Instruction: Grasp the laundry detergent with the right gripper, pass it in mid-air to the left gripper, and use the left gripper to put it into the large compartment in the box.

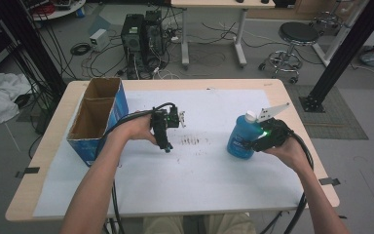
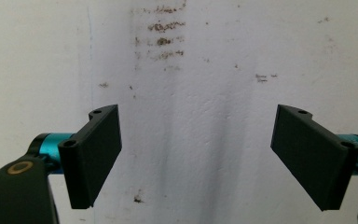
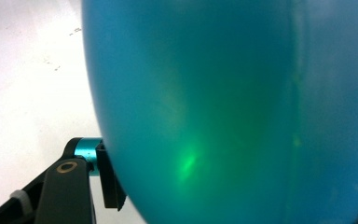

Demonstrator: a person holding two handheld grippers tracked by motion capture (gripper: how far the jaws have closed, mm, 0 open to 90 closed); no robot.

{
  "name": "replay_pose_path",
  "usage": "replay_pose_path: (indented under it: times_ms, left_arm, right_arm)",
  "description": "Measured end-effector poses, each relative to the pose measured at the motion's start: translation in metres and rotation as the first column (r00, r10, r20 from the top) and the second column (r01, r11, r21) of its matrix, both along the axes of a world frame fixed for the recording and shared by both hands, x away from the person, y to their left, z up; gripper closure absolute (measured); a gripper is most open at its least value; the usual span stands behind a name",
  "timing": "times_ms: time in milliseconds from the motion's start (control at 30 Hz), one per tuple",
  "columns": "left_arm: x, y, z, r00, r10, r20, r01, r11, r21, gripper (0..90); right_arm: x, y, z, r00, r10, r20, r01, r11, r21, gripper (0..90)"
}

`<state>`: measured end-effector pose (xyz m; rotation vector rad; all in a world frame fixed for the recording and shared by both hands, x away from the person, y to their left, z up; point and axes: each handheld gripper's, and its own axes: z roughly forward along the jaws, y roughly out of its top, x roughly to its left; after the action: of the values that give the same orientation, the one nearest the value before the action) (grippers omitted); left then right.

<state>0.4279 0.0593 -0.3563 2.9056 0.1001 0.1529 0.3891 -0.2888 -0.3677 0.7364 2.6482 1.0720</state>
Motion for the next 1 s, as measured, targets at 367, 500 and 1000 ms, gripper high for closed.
replay_pose_path:
  times_ms: [367,500,1000]
  left_arm:
    - [-0.0006,0.0006,0.0009,1.0,0.0,0.0,0.0,1.0,0.0,16.3]
    - [-0.0014,0.0004,0.0013,1.0,0.0,0.0,0.0,1.0,-0.001,16.3]
    - [-0.0036,0.0025,0.0059,0.9998,0.009,0.015,-0.008,0.9997,-0.021,16.3]
  right_arm:
    - [0.0,0.0,-0.0005,1.0,-0.005,0.007,0.005,1.0,0.013,32.3]
    - [0.0,0.0003,-0.0009,1.0,-0.002,0.003,0.002,1.0,0.017,32.9]
    - [0.0017,0.0,-0.005,1.0,0.003,-0.005,-0.002,0.998,0.064,38.0]
